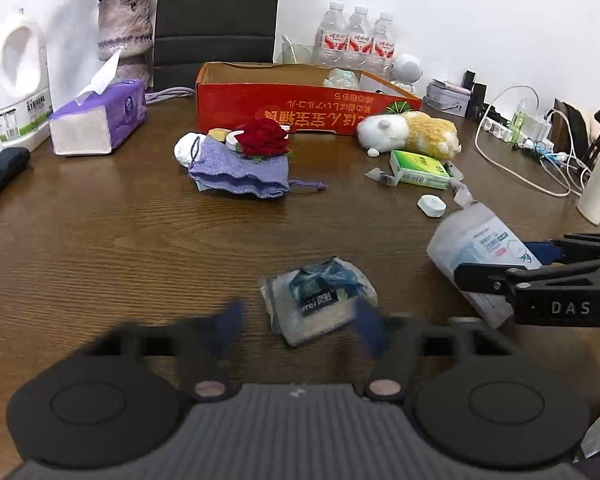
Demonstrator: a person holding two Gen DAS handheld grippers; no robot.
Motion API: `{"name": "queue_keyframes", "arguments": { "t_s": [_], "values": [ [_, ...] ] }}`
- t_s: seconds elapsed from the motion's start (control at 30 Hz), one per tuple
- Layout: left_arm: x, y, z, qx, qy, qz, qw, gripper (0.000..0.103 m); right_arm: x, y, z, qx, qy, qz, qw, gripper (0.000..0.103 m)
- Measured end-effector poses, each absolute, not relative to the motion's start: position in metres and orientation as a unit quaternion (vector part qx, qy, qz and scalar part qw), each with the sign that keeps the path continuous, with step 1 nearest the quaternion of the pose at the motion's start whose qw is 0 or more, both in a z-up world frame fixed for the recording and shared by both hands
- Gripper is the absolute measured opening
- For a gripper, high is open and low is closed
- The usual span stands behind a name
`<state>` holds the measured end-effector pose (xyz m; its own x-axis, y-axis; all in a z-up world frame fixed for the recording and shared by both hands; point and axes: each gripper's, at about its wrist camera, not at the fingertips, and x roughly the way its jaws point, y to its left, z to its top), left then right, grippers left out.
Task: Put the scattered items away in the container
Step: 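Carry the swab box and tissue packet into the cardboard box and release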
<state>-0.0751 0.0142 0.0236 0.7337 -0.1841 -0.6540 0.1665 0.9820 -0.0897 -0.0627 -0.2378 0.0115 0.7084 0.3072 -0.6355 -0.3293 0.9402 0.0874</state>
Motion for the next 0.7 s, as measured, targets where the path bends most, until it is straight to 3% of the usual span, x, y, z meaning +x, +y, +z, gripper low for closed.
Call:
{"name": "queue_keyframes", "arguments": {
  "t_s": [0.13,0.17,0.2,0.27,0.5,0.7],
  "values": [
    [-0.066,0.008,0.019,-0.026,0.351,-0.084,0.932,0.064,-0.062,-0.24,0.013,-0.01,0.333,0.162,0.929,0.07],
    [-0.065,0.007,0.018,-0.028,0.345,-0.077,0.935,0.051,-0.062,-0.24,0.012,-0.01,0.331,0.16,0.93,0.069],
    [-0.064,0.005,0.017,-0.026,0.339,-0.073,0.938,0.027,-0.062,-0.24,0.011,-0.009,0.329,0.16,0.931,0.065],
    [-0.064,0.003,0.016,-0.03,0.33,-0.072,0.941,0.015,-0.062,-0.24,0.01,-0.008,0.325,0.16,0.932,0.064],
    [-0.059,0.009,0.044,-0.06,0.271,-0.084,0.957,0.01,-0.051,-0.243,0.029,0.022,0.288,0.165,0.943,0.064],
    [0.025,0.015,0.099,-0.04,0.218,-0.085,0.971,0.01,0.028,-0.253,0.083,0.045,0.234,0.162,0.958,0.064]
  ]
}}
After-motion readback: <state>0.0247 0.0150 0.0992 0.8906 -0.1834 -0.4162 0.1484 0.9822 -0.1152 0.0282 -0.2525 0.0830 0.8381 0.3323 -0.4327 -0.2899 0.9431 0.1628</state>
